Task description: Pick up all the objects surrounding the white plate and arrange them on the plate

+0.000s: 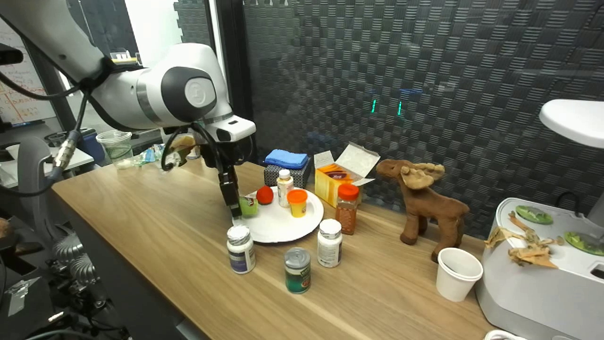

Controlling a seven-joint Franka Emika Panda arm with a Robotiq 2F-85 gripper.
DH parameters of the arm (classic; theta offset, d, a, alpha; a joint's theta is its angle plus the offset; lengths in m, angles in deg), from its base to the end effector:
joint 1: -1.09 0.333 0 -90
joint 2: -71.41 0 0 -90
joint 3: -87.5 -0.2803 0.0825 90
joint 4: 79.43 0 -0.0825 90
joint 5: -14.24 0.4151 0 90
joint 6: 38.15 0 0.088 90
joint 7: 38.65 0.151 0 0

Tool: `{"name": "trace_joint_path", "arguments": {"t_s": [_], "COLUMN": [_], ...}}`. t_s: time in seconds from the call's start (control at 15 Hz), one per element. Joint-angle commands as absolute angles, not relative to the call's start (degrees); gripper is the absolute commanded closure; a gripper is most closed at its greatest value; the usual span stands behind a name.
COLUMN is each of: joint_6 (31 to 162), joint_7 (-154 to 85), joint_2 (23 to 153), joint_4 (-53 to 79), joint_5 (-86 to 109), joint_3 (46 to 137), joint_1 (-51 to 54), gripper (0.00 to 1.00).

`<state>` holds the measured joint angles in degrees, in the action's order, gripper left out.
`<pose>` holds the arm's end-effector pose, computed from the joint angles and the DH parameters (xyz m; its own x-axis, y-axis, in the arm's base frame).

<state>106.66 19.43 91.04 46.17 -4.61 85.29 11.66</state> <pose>0.5508 0.1214 0.1243 0.8628 -0.4883 0.1309 -0.5024 -0.8569 0.1153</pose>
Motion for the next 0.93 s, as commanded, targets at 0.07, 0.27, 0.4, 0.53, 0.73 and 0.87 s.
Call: {"name": "trace_joint_path", "arguments": {"t_s": [0.07,0.27,0.4,0.53,0.73,0.87], "joint_6": [103.5,103.0,103.0,103.3,103.0,102.7], "joint_7": [17.6,14.8,13.0,11.6,9.1,5.8], "joint_2": [91.2,92.2,93.3,94.5,96.2,96.4], "joint_4": [44.2,42.4,40.7,38.9,36.3,35.5], "joint_5": [-1.2,5.1,9.2,12.2,17.2,21.8], "joint_3": [86.7,85.9,86.0,86.1,85.7,84.7], "joint_1": [12.1,10.2,9.3,8.8,7.7,6.4], "gripper": [0.72,0.72,0.72,0.72,0.72,0.72]}}
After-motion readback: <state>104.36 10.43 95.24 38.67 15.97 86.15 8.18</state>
